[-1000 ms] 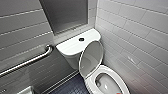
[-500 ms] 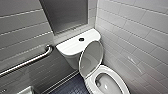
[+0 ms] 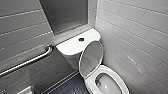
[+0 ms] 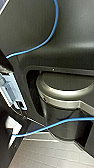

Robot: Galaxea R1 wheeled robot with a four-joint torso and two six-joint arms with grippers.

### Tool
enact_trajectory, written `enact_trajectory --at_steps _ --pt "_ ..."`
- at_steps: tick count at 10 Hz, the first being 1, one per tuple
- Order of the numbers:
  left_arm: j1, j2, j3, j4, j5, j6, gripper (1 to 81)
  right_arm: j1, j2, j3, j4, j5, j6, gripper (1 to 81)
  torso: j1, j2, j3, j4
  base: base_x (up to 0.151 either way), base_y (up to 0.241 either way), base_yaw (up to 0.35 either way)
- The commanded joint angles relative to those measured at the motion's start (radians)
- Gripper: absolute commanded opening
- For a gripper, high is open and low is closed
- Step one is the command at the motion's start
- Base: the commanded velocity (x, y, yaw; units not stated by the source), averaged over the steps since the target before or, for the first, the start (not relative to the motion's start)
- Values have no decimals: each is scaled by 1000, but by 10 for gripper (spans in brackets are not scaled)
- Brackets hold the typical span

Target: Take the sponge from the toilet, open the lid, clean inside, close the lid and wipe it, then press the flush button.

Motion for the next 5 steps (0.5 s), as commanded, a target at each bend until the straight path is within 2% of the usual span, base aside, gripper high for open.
enact_trajectory --at_steps 1,2,5 --pt "47 3 -20 14 37 5 811 175 -47 142 250 -43 -249 10 0 0 0 0 0 0 0" --pt "47 12 -35 15 36 5 811 220 -38 131 294 -45 -281 10 0 0 0 0 0 0 0" --pt "46 15 -42 14 37 5 811 382 3 23 315 -143 -269 10 0 0 0 0 0 0 0"
